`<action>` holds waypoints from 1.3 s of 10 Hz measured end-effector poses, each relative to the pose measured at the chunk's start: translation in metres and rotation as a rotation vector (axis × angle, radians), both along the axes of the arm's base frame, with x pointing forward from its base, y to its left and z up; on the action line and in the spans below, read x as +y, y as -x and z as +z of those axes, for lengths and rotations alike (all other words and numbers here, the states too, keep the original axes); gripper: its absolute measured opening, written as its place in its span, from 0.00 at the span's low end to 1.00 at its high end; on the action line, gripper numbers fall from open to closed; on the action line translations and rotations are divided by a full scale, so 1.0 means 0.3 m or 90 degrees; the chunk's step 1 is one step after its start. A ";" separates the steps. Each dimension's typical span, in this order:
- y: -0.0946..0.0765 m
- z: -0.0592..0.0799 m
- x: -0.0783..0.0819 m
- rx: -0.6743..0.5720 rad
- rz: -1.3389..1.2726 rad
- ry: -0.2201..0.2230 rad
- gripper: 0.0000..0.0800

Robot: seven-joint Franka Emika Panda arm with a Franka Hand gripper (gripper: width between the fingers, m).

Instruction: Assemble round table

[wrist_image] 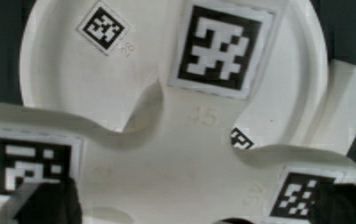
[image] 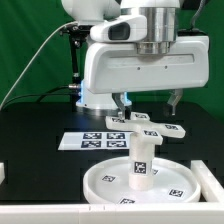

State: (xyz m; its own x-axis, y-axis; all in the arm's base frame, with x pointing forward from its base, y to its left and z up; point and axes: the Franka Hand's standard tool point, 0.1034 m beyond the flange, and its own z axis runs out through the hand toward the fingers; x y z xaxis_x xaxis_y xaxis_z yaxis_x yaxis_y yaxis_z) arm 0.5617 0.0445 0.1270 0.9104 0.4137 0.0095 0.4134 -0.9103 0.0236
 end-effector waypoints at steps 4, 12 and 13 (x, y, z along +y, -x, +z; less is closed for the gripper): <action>-0.016 -0.034 0.000 0.017 0.279 0.051 0.81; 0.010 -0.073 -0.012 0.018 0.250 0.051 0.56; 0.010 -0.073 -0.012 0.017 0.229 0.051 0.56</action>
Offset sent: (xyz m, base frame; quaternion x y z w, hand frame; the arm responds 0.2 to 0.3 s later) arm 0.0035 0.0091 -0.0087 -0.0321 -0.0022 -0.2292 0.9729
